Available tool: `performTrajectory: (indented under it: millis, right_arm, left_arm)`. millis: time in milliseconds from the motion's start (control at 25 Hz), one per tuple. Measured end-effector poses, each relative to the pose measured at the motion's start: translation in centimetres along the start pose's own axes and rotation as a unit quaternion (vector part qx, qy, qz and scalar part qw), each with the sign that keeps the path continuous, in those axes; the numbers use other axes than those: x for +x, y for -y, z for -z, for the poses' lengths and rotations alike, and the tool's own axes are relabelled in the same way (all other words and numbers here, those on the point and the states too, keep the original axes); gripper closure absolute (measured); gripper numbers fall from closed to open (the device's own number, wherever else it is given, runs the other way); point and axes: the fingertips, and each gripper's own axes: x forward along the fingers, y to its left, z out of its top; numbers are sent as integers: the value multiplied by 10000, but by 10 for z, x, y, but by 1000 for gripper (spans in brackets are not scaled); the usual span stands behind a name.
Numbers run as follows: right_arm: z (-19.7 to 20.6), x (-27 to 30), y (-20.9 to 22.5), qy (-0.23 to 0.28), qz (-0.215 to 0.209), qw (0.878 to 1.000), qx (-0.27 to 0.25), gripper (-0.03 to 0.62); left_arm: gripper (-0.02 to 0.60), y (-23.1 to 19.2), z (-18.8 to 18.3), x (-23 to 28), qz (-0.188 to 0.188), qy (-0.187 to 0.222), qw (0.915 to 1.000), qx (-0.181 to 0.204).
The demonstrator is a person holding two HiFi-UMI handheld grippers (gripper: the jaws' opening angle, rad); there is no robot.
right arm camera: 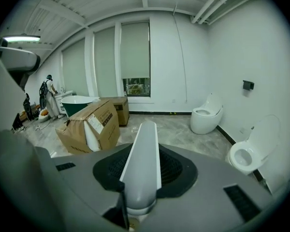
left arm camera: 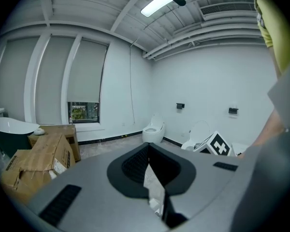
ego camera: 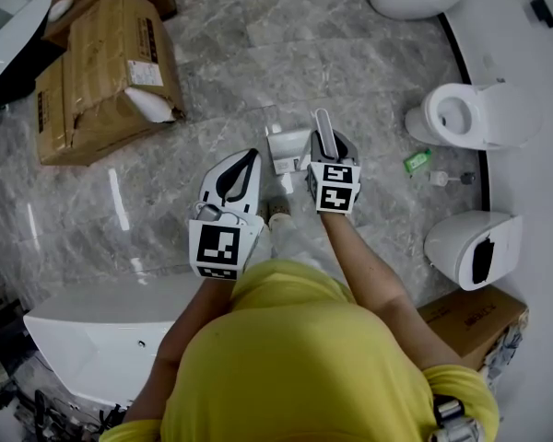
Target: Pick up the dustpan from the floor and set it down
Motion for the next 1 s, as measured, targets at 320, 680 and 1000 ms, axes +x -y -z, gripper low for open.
performTrajectory:
  millis: [320, 680, 1000]
  right_arm:
    - [59, -11, 6, -647, 57, 9977, 196, 471]
    - [95, -35, 7, -989, 144, 9949, 136, 465]
    - [79, -71, 7, -810, 174, 9957, 404, 237]
  left_arm:
    - [578, 2, 3, 2, 90, -26, 10000, -5]
    - [578, 13, 2, 6, 275, 8, 9996, -19]
    - [578, 26, -3, 3, 379, 101, 9992, 38]
